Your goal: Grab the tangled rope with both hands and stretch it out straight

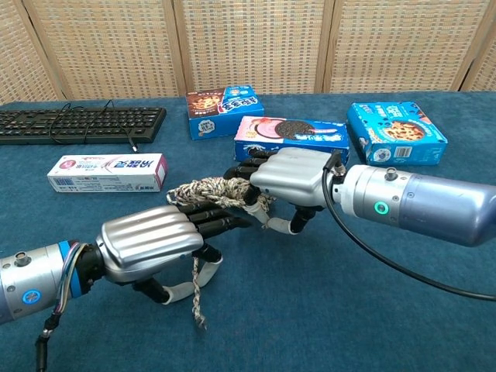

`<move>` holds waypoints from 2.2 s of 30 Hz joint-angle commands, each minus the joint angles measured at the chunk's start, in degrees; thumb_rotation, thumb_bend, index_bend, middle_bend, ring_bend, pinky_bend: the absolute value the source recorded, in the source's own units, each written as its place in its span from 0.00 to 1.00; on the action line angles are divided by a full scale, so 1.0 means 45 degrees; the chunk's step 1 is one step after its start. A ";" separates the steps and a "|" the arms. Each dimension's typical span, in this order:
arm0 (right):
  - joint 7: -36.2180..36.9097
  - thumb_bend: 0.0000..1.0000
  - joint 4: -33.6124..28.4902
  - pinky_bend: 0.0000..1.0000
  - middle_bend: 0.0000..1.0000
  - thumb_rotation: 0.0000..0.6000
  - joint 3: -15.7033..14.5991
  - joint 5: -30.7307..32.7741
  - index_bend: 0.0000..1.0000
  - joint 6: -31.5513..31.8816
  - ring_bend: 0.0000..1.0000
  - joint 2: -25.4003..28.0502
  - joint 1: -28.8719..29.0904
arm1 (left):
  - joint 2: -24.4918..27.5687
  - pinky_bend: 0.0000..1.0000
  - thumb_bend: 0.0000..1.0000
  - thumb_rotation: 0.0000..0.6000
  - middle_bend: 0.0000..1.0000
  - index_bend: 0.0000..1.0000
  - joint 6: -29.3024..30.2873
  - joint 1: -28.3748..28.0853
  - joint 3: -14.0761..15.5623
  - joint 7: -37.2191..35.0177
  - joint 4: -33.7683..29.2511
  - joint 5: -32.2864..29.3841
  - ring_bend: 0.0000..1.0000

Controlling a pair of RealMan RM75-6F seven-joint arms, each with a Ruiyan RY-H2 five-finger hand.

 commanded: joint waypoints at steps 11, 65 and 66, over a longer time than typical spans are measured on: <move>0.0187 0.52 -0.0021 0.00 0.04 1.00 -0.0033 -0.0185 0.66 0.0673 0.00 0.0522 -0.0345 | 0.1416 0.00 0.54 1.00 0.00 0.68 0.1135 0.0474 0.0247 -0.0495 -0.0189 -0.0081 0.00; -0.0514 0.53 -0.0284 0.00 0.04 1.00 -0.1067 -0.0539 0.68 0.2540 0.00 0.4012 -0.3289 | 0.3243 0.00 0.54 1.00 0.00 0.68 0.3269 0.3183 0.0242 -0.3799 0.5139 -0.1376 0.00; -0.0513 0.53 -0.0280 0.00 0.04 1.00 -0.1060 -0.0551 0.68 0.2543 0.00 0.4008 -0.3298 | 0.3225 0.00 0.54 1.00 0.00 0.68 0.3287 0.3186 0.0241 -0.3815 0.5162 -0.1363 0.00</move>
